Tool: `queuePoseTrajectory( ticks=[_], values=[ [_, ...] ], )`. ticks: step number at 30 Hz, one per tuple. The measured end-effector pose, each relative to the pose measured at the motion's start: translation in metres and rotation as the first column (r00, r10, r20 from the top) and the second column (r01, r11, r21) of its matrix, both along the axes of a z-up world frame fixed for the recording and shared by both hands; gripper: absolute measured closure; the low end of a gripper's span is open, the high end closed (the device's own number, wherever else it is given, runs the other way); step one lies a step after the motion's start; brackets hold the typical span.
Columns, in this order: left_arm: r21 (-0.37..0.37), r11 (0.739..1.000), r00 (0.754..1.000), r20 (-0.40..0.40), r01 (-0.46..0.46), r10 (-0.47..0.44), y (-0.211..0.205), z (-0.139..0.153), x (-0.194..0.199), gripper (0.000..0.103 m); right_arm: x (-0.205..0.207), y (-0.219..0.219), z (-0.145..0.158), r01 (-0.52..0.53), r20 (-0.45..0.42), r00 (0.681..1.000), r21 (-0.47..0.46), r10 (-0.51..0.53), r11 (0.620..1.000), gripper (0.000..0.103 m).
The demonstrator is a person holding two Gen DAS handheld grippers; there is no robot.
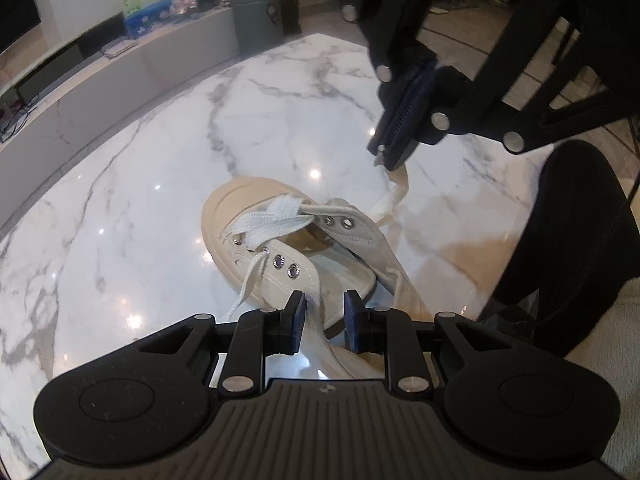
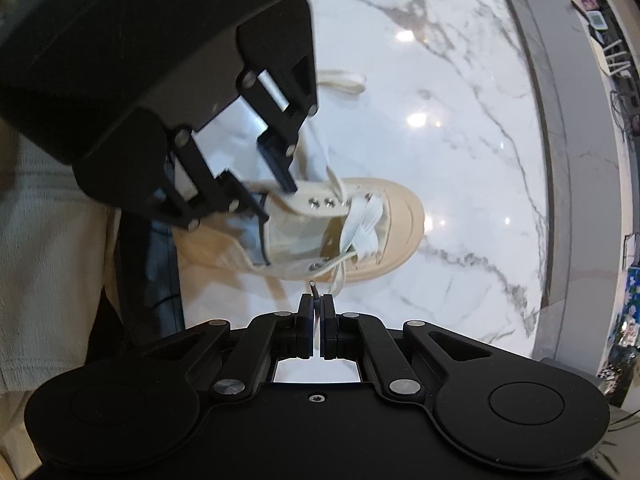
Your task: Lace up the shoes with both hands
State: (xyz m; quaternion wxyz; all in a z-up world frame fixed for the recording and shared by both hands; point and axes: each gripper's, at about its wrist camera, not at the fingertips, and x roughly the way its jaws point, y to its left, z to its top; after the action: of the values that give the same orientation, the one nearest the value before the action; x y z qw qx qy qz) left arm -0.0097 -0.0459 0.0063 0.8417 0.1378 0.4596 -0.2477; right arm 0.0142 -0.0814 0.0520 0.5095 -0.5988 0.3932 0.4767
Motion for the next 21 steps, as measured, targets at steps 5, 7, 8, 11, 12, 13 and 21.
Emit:
queuePoseTrajectory(
  ticks=[5, 7, 8, 11, 12, 13, 21],
  values=[
    [-0.031, 0.999, 1.000, 0.013, -0.022, 0.022, 0.002, 0.001, 0.006, 0.083, 0.013, -0.003, -0.003, 0.057, -0.049, 0.997, 0.057, -0.054, 0.997, 0.102],
    [-0.047, 0.999, 1.000, 0.014, -0.026, 0.027, 0.003, 0.000, 0.008, 0.084, 0.018, -0.006, -0.005, 0.086, -0.080, 0.994, 0.096, -0.078, 0.992, 0.102],
    [-0.055, 0.998, 0.999, 0.014, -0.030, 0.031, 0.004, 0.000, 0.009, 0.086, 0.021, -0.008, -0.006, 0.101, -0.095, 0.991, 0.115, -0.090, 0.988, 0.102],
    [-0.078, 0.996, 0.999, 0.015, -0.045, 0.046, 0.009, 0.001, 0.011, 0.090, 0.031, -0.013, -0.011, 0.163, -0.148, 0.979, 0.176, -0.138, 0.971, 0.102],
    [-0.093, 0.994, 0.998, 0.010, -0.053, 0.054, 0.012, 0.001, 0.012, 0.090, 0.034, -0.015, -0.012, 0.185, -0.166, 0.974, 0.193, -0.154, 0.964, 0.102],
    [-0.101, 0.993, 0.998, 0.007, -0.057, 0.058, 0.014, 0.001, 0.013, 0.090, 0.037, -0.017, -0.014, 0.211, -0.188, 0.967, 0.214, -0.172, 0.954, 0.102],
    [-0.123, 0.988, 0.996, 0.005, -0.090, 0.091, 0.023, 0.004, 0.010, 0.090, 0.048, -0.021, -0.010, 0.302, -0.292, 0.935, 0.352, -0.203, 0.886, 0.102]
  ],
)
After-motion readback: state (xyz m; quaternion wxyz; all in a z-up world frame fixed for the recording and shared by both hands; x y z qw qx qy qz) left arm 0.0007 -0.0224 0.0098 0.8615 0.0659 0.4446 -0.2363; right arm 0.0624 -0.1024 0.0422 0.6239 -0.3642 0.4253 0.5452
